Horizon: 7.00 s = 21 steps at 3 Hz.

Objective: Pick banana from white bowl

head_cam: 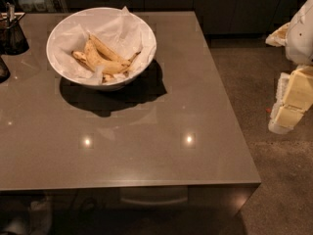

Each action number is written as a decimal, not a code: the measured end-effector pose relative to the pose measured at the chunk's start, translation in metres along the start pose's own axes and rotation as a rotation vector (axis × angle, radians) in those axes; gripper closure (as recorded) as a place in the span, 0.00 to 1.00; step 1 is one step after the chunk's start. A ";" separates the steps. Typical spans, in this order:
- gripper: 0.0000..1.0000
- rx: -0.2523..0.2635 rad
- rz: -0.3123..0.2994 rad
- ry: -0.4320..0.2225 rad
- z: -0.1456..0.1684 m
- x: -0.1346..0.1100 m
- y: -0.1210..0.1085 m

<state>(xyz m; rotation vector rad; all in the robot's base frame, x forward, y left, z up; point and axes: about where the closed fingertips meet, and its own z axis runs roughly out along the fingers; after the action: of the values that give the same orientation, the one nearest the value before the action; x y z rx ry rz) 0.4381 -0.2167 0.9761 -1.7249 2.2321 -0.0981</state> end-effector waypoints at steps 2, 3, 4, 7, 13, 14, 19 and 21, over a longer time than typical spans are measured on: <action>0.00 0.005 0.023 0.013 0.000 -0.009 -0.004; 0.00 -0.011 0.027 0.058 0.008 -0.040 -0.017; 0.00 -0.030 -0.014 0.131 0.024 -0.073 -0.032; 0.00 0.023 -0.081 0.083 0.017 -0.145 -0.054; 0.00 0.072 -0.221 -0.042 0.054 -0.320 -0.120; 0.00 0.077 -0.206 -0.077 0.058 -0.330 -0.125; 0.00 -0.098 -0.012 -0.231 0.129 -0.386 -0.130; 0.15 -0.135 0.039 -0.203 0.151 -0.377 -0.113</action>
Offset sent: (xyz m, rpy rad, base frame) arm 0.0115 0.0160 0.0015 -0.0181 0.0318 -0.0638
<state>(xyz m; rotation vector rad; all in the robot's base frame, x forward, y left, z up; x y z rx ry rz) 0.6709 0.1331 0.9383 -1.6734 2.1645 0.2317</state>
